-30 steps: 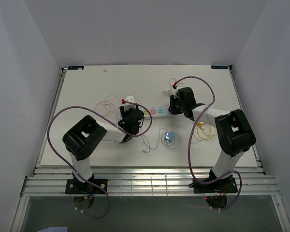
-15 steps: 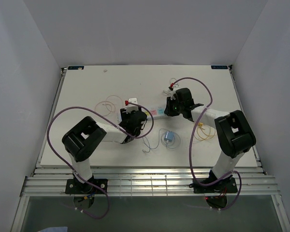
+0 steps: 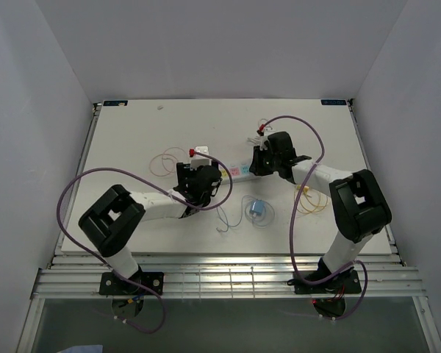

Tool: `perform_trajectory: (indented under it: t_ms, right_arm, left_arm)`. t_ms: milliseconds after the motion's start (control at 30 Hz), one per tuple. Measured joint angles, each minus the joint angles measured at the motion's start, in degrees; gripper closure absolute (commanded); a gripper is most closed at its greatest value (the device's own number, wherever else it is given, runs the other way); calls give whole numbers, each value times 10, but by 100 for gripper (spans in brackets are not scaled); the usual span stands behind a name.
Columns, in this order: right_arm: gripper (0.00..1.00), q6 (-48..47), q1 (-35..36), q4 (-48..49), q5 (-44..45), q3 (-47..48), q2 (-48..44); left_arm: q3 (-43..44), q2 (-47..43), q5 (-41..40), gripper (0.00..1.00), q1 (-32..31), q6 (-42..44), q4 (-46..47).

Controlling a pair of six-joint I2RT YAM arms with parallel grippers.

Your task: Insert the plug

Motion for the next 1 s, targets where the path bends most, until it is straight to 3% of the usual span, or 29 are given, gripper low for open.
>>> perform_trajectory:
  t_ms: [400, 600, 700, 733, 800, 833, 1000]
  right_arm:
    - [63, -2, 0, -35, 13, 33, -113]
    - [41, -4, 0, -72, 47, 25, -211]
    - [23, -2, 0, -96, 79, 2, -271]
    - [12, -2, 0, -104, 89, -7, -290]
    - [4, 1, 0, -125, 110, -29, -328]
    - [10, 2, 0, -136, 119, -40, -345]
    - [10, 18, 0, -194, 166, -94, -443]
  left_arm:
    - [4, -248, 66, 2, -17, -6, -125]
    - [45, -343, 141, 2, -20, -28, -228]
    - [64, -389, 166, 2, -20, -45, -271]
    - [64, -407, 171, 2, -20, -51, -283]
    - [64, -443, 178, 2, -20, -66, -310]
    - [64, -459, 179, 2, -20, -72, -323]
    - [64, -530, 181, 2, -20, -106, -375]
